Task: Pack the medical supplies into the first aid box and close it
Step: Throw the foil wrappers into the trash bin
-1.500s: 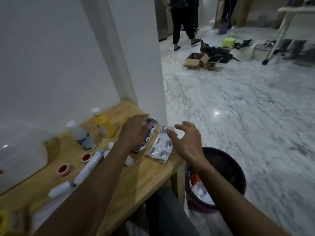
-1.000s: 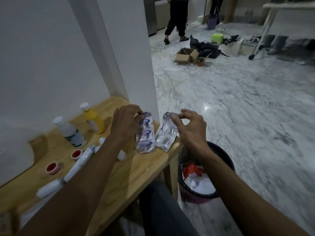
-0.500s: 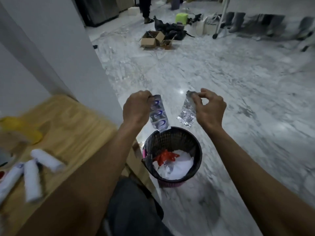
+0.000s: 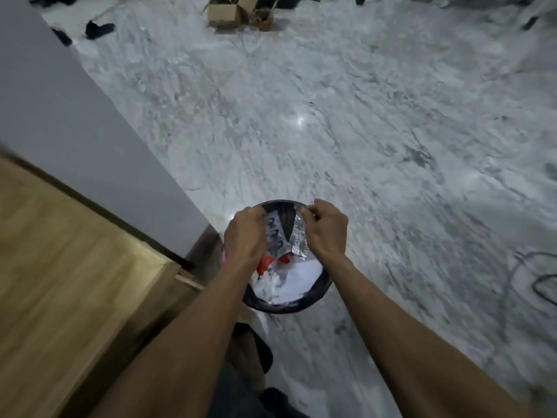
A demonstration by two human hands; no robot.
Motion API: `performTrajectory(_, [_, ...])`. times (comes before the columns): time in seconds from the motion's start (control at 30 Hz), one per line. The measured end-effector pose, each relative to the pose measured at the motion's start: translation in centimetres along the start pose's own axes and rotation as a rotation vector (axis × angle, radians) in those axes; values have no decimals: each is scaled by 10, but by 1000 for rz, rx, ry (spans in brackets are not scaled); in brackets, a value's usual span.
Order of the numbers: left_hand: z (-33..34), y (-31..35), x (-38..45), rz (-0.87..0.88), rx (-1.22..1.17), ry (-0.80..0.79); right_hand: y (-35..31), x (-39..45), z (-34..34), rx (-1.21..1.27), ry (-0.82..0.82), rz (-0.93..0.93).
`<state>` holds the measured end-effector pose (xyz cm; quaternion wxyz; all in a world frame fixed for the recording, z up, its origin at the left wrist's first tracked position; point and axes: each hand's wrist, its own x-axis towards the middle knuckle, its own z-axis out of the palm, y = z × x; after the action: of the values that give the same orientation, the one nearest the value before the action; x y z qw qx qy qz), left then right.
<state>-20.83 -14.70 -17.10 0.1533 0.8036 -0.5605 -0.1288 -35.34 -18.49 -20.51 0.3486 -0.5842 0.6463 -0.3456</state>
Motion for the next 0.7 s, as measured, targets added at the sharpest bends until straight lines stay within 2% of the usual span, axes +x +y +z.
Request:
performTrajectory(0.3, [13,-11,11,-22,-107,-72,17,3,21,-42,-119,82])
performTrajectory(0.7, [-21,2,-5,-55,-101,-106,-14,-6,-1,15,-92,75])
